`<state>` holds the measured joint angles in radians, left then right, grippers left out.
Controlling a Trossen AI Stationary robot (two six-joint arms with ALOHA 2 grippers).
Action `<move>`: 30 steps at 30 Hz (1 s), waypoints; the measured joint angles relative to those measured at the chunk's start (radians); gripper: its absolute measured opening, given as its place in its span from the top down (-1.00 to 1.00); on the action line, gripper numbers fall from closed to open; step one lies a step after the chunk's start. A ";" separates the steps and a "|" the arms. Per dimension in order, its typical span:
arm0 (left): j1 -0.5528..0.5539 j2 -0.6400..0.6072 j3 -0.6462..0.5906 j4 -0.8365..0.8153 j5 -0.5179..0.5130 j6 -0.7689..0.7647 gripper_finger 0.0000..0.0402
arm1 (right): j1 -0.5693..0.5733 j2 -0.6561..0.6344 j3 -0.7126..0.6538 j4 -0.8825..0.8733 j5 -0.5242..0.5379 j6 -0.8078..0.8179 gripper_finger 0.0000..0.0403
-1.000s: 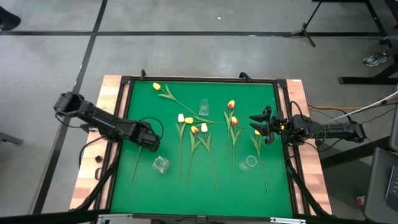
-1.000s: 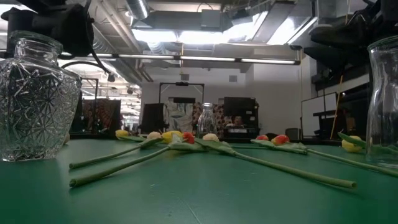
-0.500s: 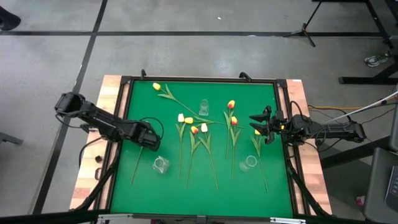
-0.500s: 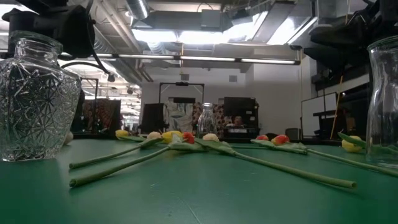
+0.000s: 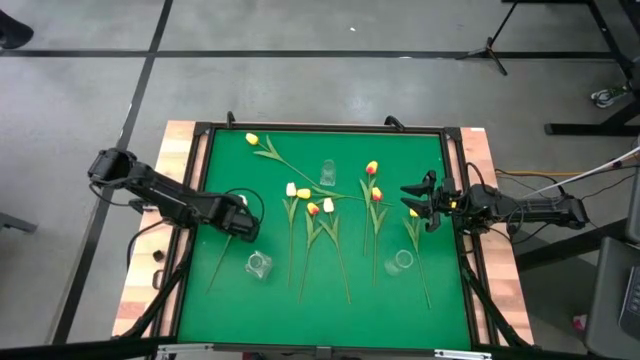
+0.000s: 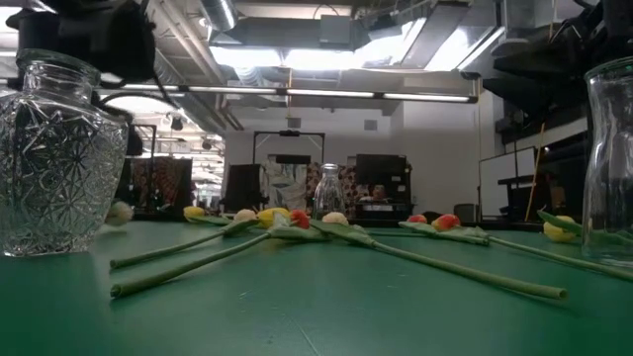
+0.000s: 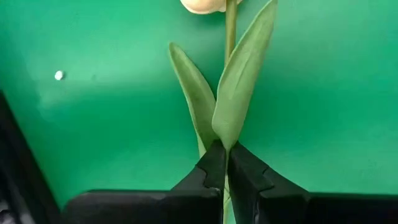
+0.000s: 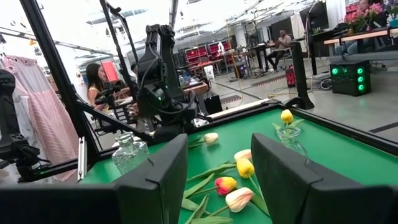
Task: Sort flowers into vase by color
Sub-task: Put the left white tulip into the top transparent vase
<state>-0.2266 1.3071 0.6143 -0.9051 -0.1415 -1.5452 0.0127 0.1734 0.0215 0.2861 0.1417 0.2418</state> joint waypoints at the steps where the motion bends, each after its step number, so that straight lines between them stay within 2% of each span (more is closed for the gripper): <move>1: 0.003 0.000 0.011 0.000 -0.014 0.002 0.98 | 0.000 0.000 0.000 0.000 0.000 0.000 0.12; 8: 0.040 0.000 0.108 -0.042 -0.151 0.055 0.99 | 0.000 0.000 0.000 0.001 0.000 0.000 0.12; 16: 0.091 0.000 0.242 -0.193 -0.380 0.147 0.99 | 0.000 0.000 0.000 0.001 0.000 0.000 0.12; 25: 0.125 0.000 0.393 -0.173 -0.679 0.338 0.99 | 0.000 0.000 0.000 0.002 0.000 0.000 0.12; 30: 0.125 -0.001 0.452 -0.073 -0.814 0.487 0.99 | 0.000 0.000 0.000 0.002 0.008 -0.001 0.12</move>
<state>-0.1020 1.3064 1.0666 -0.9779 -0.9557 -1.0579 0.0127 0.1734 0.0216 0.2879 0.1497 0.2409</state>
